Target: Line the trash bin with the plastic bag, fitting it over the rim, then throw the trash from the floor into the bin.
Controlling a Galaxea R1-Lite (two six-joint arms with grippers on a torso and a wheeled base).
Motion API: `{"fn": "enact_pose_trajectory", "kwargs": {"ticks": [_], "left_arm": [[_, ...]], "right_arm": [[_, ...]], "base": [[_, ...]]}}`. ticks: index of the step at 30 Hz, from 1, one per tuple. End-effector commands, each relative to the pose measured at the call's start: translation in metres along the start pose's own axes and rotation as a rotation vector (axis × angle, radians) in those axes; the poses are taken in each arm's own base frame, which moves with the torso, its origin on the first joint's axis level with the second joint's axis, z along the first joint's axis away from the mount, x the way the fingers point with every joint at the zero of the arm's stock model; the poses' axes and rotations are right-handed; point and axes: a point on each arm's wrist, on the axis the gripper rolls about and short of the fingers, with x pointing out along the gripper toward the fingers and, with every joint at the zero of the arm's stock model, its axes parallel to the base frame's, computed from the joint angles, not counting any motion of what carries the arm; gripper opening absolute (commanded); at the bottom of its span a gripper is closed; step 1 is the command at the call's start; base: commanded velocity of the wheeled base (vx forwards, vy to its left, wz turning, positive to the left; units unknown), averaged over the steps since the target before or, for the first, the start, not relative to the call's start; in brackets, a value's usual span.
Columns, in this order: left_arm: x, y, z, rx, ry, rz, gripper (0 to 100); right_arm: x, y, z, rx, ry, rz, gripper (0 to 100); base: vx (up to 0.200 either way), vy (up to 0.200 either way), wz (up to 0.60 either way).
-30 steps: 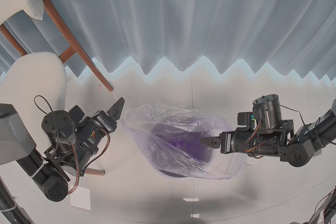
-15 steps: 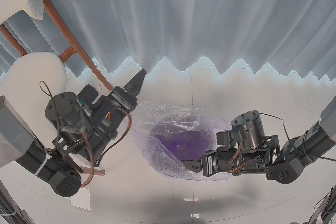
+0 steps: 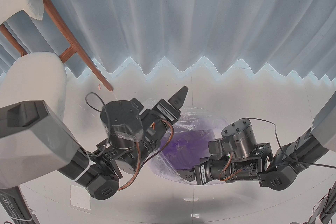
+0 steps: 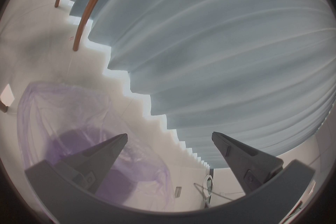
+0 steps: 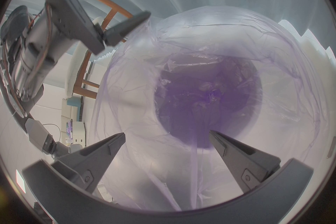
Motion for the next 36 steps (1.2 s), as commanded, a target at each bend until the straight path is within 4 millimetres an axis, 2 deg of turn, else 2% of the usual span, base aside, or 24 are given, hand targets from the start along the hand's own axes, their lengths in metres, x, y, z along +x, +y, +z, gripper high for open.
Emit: {"fn": "enact_pose_trajectory", "kwargs": {"ticks": [1, 5, 10, 11, 12, 16, 19, 25, 26, 27, 31, 36], "left_arm": [[-0.003, 0.014, -0.013, 0.010, 0.053, 0.059, 100], [-0.030, 0.026, -0.028, 0.027, 0.157, 0.142, 100], [-0.059, 0.045, -0.030, -0.019, 0.248, 0.214, 100], [-0.059, 0.045, -0.030, -0.019, 0.248, 0.214, 100], [-0.069, 0.052, -0.032, -0.048, 0.270, 0.236, 100], [-0.080, 0.057, -0.030, -0.069, 0.264, 0.235, 100], [-0.096, 0.062, -0.031, -0.056, 0.305, 0.238, 100], [-0.118, 0.065, -0.029, -0.077, 0.377, 0.207, 100], [-0.119, 0.066, -0.030, -0.076, 0.380, 0.209, 100], [-0.118, 0.067, -0.029, -0.079, 0.380, 0.210, 100], [-0.118, 0.067, -0.029, -0.078, 0.381, 0.211, 100], [-0.119, 0.070, -0.030, -0.067, 0.388, 0.221, 100]], "right_arm": [[0.000, -0.005, 0.000, 0.011, 0.000, -0.015, 100], [0.001, -0.010, 0.004, 0.020, -0.014, -0.034, 100], [-0.001, -0.010, 0.006, 0.021, -0.025, -0.038, 100], [-0.001, -0.010, 0.006, 0.021, -0.025, -0.038, 100], [-0.002, -0.011, 0.007, 0.023, -0.029, -0.039, 100], [-0.004, -0.022, 0.010, 0.046, -0.040, -0.067, 100], [-0.004, -0.038, 0.017, 0.074, -0.067, -0.116, 100], [0.013, -0.047, 0.054, 0.084, -0.201, -0.145, 100], [0.014, -0.046, 0.056, 0.083, -0.208, -0.144, 100], [0.022, -0.045, 0.072, 0.078, -0.260, -0.140, 100], [0.031, -0.044, 0.099, 0.074, -0.336, -0.139, 100], [0.049, -0.054, 0.117, 0.084, -0.397, -0.163, 100]], "base": [[0.000, 0.000, 0.00], [0.000, 0.000, 0.00], [0.000, 0.000, 0.00], [0.000, 0.000, 0.00], [0.000, 0.000, 0.00], [0.000, 0.000, 0.00], [0.000, 0.000, 0.00], [0.000, 0.000, 0.00], [0.000, 0.000, 0.00], [0.000, 0.000, 0.00], [0.000, 0.000, 0.00], [0.000, 0.000, 0.00]]}}
